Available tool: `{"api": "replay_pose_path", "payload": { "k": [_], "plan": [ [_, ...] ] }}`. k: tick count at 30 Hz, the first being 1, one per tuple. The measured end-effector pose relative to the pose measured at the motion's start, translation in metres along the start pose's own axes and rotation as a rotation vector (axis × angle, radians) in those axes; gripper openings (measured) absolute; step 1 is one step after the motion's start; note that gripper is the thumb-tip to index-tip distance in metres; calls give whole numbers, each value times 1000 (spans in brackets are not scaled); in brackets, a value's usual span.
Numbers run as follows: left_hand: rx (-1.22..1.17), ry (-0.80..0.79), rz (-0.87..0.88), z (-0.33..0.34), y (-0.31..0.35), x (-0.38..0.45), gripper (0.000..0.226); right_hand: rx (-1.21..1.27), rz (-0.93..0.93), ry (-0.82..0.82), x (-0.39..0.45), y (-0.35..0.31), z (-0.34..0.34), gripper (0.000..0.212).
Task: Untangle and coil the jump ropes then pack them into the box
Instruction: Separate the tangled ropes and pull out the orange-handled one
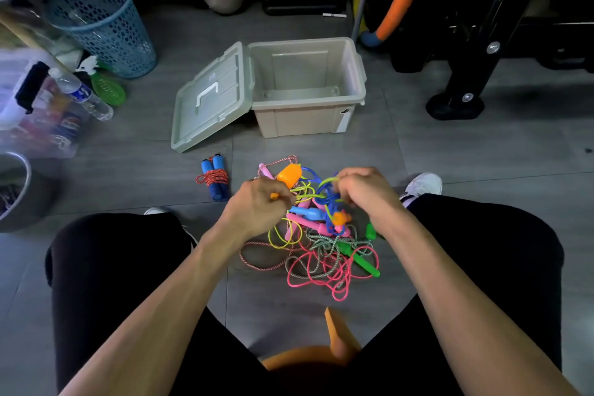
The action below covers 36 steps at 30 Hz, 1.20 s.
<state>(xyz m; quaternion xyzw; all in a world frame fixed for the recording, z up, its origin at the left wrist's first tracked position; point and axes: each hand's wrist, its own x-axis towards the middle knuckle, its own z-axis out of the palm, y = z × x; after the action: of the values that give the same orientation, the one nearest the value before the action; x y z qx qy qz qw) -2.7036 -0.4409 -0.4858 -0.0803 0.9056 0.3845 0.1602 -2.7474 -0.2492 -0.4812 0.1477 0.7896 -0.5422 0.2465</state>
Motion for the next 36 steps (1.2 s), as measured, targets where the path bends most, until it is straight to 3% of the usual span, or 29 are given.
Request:
{"api": "replay_pose_path", "payload": {
  "k": [2,5,7,10,16,21,24,30,34,36],
  "plan": [
    [34,-34,-22,4,-3,1,24,327,-58,46,0,-6,-3,26],
    [98,-64,-61,7,-8,1,20,714,-25,-110,1,-15,-15,16],
    [106,-29,-95,3,-12,3,24,615,20,-143,2,-18,-21,22],
    [102,40,-114,-4,-16,7,24,311,-111,-28,0,-17,-16,23],
    [139,-69,-194,4,-14,2,21,514,-360,-60,-7,-20,-14,20],
    [148,-115,-58,8,-7,2,23,427,-311,-53,5,-6,-12,36],
    [182,-56,-64,10,-11,2,27,437,-299,-12,9,-4,-12,28],
    [102,44,-12,5,-13,4,22,493,-125,246,17,3,-21,15],
    [201,150,139,1,-14,6,13,62,-70,218,26,20,-19,33],
    [288,202,238,-2,-14,6,16,-154,-92,140,23,23,-12,19]
  ]
}}
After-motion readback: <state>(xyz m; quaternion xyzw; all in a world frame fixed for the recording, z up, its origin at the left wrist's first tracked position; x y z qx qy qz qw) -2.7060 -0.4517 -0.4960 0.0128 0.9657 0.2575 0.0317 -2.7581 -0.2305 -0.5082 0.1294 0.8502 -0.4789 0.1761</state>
